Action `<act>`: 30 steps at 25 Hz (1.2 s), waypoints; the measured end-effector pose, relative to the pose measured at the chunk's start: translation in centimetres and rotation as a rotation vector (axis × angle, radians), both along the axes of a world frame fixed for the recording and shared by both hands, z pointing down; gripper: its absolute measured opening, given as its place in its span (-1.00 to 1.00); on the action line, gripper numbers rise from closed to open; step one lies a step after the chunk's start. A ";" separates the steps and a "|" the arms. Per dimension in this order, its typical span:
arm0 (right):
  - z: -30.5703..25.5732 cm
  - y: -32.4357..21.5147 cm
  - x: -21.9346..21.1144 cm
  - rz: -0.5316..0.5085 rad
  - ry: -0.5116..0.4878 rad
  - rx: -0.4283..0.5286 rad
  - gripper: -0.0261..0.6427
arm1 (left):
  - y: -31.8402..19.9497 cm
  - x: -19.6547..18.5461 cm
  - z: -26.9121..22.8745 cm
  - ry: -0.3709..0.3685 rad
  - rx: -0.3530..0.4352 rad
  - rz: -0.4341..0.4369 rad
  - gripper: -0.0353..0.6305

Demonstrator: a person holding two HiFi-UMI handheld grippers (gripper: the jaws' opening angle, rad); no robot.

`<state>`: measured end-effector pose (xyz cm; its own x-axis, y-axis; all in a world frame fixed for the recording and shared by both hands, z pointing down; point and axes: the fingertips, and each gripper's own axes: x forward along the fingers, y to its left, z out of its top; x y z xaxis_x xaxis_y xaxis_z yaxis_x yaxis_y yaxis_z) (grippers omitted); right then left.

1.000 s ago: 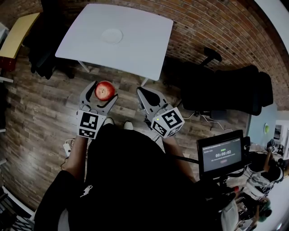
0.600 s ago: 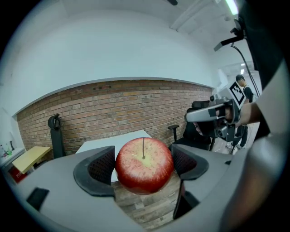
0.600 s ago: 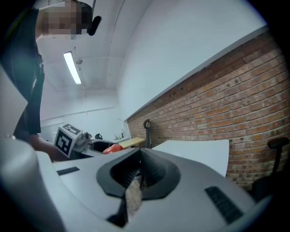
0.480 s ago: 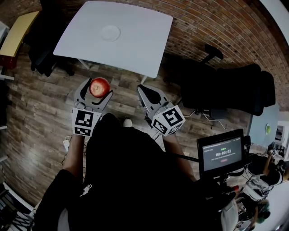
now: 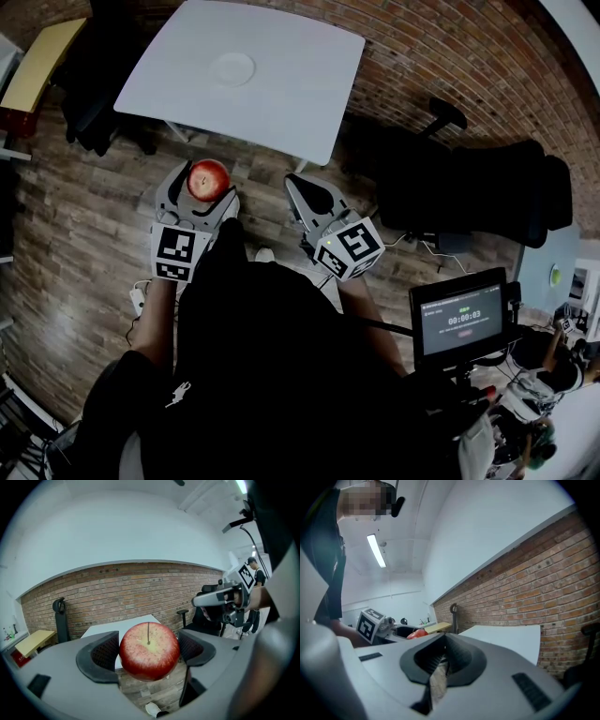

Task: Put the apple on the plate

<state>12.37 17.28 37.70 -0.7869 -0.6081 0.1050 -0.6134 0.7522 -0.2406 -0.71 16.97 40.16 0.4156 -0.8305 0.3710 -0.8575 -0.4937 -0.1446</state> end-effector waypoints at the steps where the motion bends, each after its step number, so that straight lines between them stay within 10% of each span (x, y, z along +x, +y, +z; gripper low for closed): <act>1: 0.3 -0.6 -0.2 0.001 0.002 -0.001 -0.91 | -0.6 -0.2 0.3 0.002 -0.001 0.001 0.30; 30: -0.5 -15.4 -6.5 0.104 0.064 -0.028 -0.91 | -17.2 -4.1 1.0 0.035 -0.047 0.194 0.30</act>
